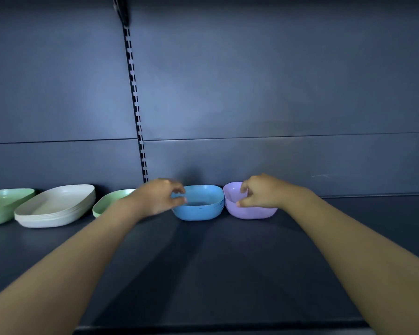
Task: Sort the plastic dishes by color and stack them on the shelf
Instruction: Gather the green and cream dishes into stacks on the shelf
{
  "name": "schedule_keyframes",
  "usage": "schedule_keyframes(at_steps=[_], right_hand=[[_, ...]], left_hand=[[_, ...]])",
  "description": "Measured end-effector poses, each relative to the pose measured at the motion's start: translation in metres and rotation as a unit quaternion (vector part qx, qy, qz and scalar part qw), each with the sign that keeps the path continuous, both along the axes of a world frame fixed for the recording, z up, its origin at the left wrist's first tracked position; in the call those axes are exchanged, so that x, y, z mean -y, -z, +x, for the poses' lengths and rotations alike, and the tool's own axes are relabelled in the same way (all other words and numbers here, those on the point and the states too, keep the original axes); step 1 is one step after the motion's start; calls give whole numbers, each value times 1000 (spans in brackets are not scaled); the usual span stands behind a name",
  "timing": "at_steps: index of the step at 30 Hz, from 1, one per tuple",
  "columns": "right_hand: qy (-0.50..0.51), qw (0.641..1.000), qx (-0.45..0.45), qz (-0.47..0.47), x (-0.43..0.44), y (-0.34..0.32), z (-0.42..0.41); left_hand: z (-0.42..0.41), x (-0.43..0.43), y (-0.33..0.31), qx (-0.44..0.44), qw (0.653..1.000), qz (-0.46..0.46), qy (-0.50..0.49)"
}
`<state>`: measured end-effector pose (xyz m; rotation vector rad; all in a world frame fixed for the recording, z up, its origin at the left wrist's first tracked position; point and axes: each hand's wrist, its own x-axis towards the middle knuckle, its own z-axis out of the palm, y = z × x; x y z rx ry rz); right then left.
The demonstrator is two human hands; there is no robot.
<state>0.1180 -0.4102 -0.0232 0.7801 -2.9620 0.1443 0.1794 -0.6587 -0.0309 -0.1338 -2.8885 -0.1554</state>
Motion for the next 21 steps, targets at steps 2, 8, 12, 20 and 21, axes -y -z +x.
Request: schedule_keyframes(at_steps=[2, 8, 12, 20, 21], right_hand=[[-2, 999, -31, 16, 6, -7, 13], [-27, 997, -68, 34, 31, -24, 65], [-32, 996, -75, 31, 51, -25, 91], [6, 996, -84, 32, 111, -28, 124], [15, 996, -84, 25, 121, -29, 128]], left_hand=[[18, 10, -9, -19, 999, -31, -34], [78, 27, -28, -55, 987, -77, -128], [104, 44, -30, -58, 985, -73, -146], [142, 111, -33, -56, 986, -83, -131], [148, 123, -33, -56, 986, -89, -126]])
